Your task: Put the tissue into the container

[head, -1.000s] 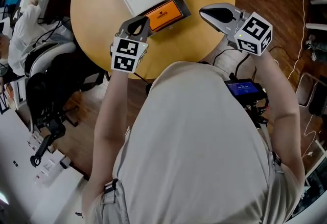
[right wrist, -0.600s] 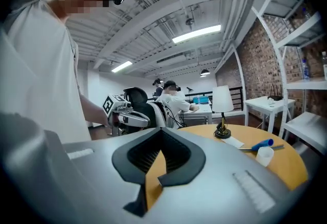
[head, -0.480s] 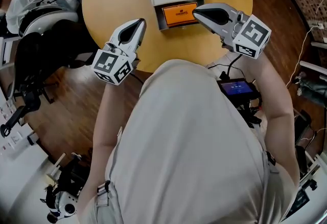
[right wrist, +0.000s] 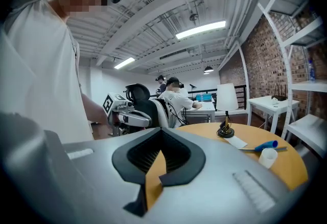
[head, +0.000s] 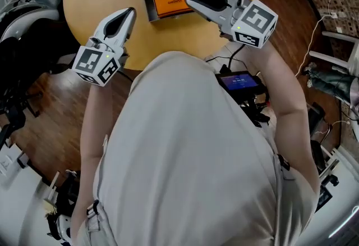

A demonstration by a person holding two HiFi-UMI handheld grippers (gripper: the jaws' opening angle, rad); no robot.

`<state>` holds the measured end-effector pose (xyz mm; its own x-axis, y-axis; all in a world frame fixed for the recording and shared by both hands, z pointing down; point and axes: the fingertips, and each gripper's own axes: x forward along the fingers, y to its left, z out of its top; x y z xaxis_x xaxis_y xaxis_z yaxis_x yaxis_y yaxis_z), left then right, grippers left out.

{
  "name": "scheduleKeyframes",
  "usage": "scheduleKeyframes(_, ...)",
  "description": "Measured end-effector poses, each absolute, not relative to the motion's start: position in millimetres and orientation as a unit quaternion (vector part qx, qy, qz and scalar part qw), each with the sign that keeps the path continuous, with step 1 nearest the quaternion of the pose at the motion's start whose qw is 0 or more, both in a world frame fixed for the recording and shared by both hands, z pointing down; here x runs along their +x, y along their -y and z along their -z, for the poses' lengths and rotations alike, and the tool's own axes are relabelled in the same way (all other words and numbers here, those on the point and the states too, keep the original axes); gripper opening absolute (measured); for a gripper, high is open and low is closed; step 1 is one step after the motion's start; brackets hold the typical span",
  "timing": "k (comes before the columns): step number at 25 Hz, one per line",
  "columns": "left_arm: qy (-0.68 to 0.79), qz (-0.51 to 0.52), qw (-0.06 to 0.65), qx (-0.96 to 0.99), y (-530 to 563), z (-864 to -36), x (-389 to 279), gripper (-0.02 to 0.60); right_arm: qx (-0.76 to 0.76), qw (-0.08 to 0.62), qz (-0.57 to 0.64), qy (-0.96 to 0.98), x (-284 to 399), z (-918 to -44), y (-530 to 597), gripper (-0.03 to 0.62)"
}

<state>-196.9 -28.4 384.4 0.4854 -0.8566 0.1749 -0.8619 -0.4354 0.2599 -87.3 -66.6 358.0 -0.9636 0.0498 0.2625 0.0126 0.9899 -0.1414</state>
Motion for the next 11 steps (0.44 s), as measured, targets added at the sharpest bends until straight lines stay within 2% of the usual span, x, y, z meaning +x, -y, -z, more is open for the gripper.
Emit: scheduleKeyframes(11, 0.510, -0.021, 0.152, 0.846, 34.4, -378.2, -192.4, 0.001, -0.016, 0.132, -0.073, 0.988, -92.7, -359.5, 67.2, 0.000)
